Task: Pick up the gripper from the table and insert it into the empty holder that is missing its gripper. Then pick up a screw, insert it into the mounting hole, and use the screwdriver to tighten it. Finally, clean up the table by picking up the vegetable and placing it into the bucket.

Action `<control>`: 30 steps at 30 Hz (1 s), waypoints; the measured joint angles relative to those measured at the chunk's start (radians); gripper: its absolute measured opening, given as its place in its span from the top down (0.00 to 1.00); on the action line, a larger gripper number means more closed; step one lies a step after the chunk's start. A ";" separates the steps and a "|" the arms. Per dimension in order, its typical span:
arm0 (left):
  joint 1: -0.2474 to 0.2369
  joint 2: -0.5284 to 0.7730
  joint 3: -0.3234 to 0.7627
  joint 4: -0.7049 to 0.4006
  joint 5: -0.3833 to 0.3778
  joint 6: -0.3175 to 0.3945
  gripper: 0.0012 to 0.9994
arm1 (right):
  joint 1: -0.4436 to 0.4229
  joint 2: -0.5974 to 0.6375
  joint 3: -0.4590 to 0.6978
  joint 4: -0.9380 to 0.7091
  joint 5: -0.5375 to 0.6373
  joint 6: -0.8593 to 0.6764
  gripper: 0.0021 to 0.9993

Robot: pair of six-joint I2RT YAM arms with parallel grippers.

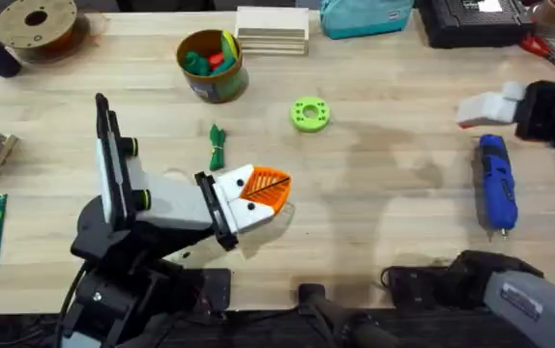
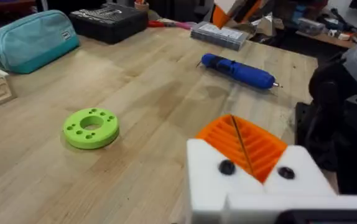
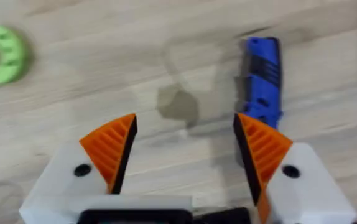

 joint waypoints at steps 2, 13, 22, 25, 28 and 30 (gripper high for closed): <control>0.000 0.000 0.000 0.000 0.000 0.000 1.00 | -0.085 0.061 0.000 0.007 0.001 -0.072 0.07; 0.000 0.000 0.000 0.000 0.000 0.000 1.00 | -0.320 0.321 0.000 0.063 0.019 -0.321 0.07; 0.000 0.000 0.000 0.000 0.000 0.000 1.00 | -0.383 0.473 0.000 0.144 0.020 -0.420 0.07; 0.000 0.000 0.000 0.000 0.000 0.000 1.00 | -0.389 0.527 0.000 0.164 0.022 -0.446 0.07; 0.000 0.000 0.000 0.000 0.000 0.000 1.00 | -0.390 0.586 0.000 0.197 0.023 -0.467 0.07; 0.000 0.000 0.000 0.000 0.000 0.000 1.00 | -0.390 0.623 0.000 0.213 0.023 -0.476 0.07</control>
